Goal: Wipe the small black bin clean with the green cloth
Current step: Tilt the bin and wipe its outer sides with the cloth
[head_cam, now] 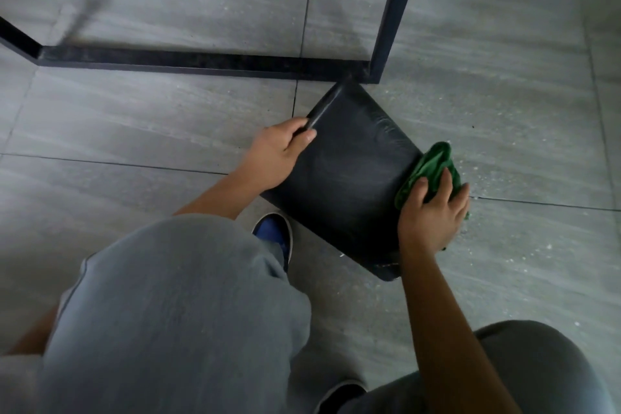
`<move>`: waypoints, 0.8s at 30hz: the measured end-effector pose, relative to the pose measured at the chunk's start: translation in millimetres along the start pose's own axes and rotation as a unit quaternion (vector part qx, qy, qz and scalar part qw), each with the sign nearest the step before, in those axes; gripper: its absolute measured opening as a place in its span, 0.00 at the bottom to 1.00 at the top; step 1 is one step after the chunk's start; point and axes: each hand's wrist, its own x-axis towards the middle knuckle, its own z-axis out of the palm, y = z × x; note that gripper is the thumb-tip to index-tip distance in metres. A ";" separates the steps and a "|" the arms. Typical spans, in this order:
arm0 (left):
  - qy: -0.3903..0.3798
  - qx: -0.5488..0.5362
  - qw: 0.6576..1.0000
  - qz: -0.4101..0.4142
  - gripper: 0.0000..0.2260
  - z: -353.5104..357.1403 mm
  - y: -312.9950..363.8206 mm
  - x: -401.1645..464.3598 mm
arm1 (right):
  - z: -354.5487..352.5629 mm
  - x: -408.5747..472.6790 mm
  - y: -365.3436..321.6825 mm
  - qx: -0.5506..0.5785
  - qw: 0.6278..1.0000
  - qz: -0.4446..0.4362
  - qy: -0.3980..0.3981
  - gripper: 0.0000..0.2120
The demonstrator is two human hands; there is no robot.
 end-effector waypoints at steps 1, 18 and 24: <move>0.003 0.015 1.000 -0.001 0.13 1.4 0.7 0.5 | 0.7 8.0 -6.7 0.000 1.000 0.020 -0.002 0.29; 0.028 -0.010 1.000 -0.011 0.13 11.9 -2.8 -11.3 | 12.6 -53.9 -7.2 -0.067 0.983 -0.173 0.000 0.25; 0.032 -0.021 0.999 -0.018 0.14 9.3 -2.8 -11.0 | 13.3 29.4 -31.8 -0.051 0.998 -0.028 -0.020 0.27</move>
